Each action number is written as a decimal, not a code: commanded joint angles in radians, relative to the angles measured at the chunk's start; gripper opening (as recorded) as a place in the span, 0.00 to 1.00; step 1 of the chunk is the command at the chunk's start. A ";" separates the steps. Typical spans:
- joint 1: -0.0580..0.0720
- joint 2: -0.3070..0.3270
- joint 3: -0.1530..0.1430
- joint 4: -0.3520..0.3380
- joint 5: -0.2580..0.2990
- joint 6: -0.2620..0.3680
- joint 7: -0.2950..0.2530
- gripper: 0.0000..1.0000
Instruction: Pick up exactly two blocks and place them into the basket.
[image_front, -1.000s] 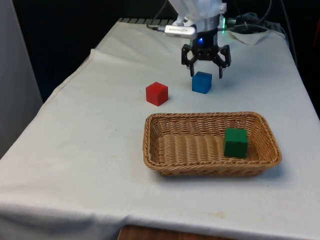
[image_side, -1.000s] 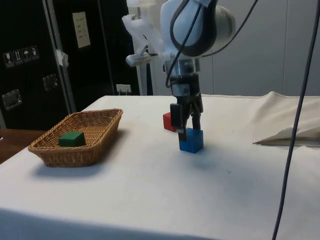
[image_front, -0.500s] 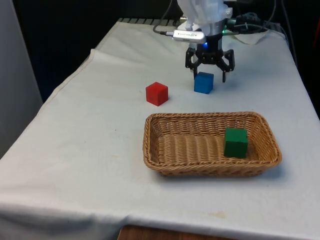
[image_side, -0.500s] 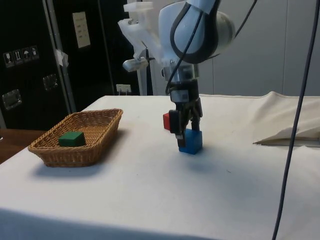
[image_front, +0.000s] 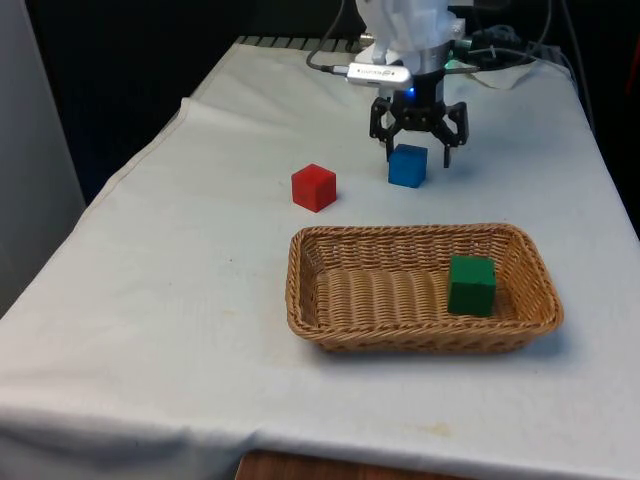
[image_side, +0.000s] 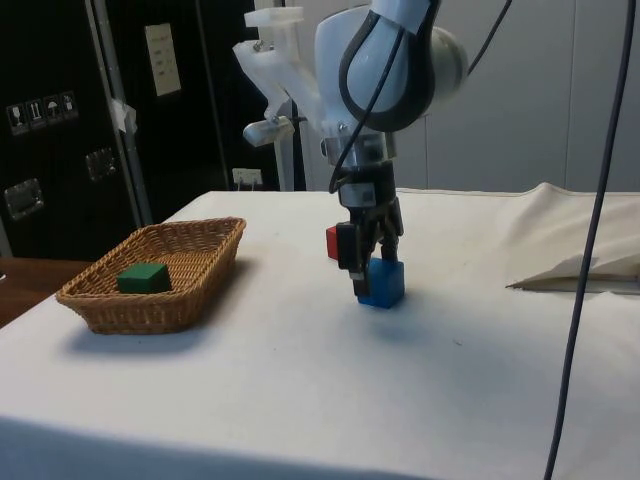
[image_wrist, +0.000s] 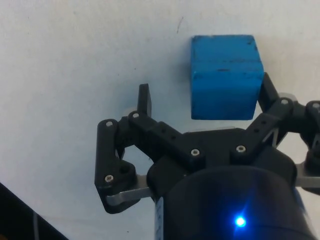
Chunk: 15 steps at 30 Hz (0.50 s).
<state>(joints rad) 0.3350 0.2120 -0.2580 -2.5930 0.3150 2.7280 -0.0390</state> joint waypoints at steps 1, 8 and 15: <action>0.005 0.007 -0.009 0.000 -0.016 0.009 0.013 1.00; 0.003 0.005 -0.012 0.000 -0.015 0.007 0.008 1.00; 0.003 0.006 -0.012 0.000 -0.016 0.007 0.007 0.41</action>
<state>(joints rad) 0.3340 0.2120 -0.2640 -2.5930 0.3130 2.7280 -0.0420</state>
